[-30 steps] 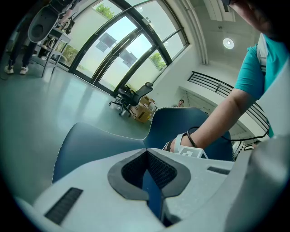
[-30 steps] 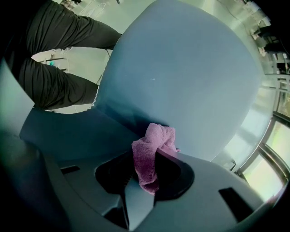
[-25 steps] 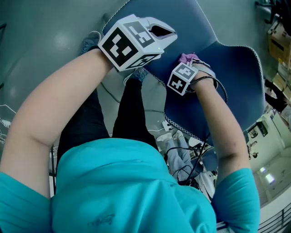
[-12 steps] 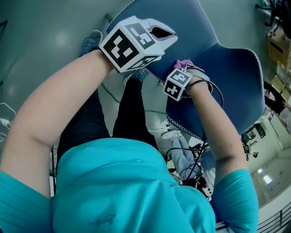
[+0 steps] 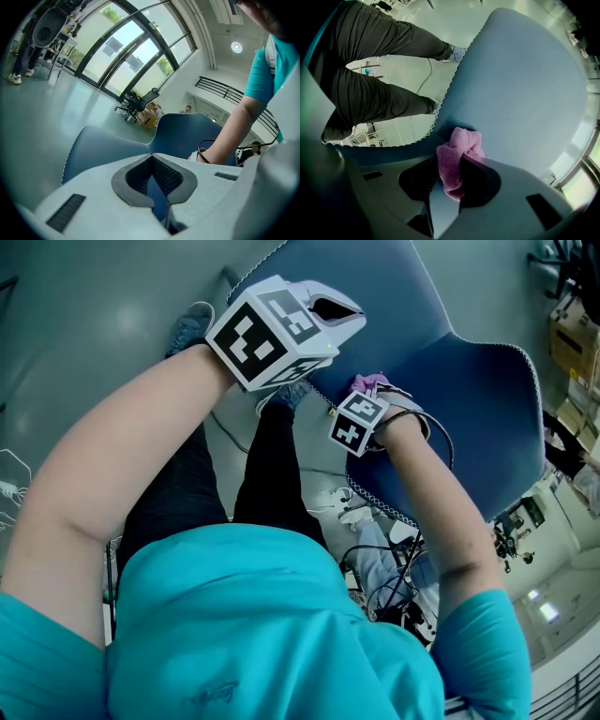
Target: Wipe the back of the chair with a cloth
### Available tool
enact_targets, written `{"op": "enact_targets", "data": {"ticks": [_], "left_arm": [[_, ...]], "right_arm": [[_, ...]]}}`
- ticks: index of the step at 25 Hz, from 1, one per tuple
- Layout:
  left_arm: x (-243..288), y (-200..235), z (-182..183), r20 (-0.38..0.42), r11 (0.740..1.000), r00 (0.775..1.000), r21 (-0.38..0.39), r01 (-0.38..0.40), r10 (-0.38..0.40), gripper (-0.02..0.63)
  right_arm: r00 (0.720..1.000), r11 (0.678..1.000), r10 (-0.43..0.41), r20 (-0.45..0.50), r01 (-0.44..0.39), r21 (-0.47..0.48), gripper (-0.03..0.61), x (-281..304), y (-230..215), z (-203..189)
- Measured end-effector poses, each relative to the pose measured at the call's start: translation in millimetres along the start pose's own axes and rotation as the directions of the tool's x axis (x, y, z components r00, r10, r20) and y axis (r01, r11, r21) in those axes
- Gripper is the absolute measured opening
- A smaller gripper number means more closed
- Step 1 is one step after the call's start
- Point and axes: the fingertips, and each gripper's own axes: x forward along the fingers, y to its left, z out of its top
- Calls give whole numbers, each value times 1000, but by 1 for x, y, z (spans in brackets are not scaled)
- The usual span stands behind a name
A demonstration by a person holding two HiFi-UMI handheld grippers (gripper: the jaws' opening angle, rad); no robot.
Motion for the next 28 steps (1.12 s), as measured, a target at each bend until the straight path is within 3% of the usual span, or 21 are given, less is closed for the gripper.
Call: {"op": "enact_targets", "data": {"ticks": [16,25,28], "left_arm": [[-13,14,8,15,1000,1000,-17,-13,13,-5],[-18,16,9,26,999,1000,-28,-15,16,-5],[-17,17,7,21,999,1000,-35,-18,19,-5]], "right_arm": [[996,996,90,-5,-90,-21,114,-3,21,17],[980,977,200,-8,-200,-71,114,-4,60,41],[948,945,319,3,-318,-77,114,-6,89,58]]}}
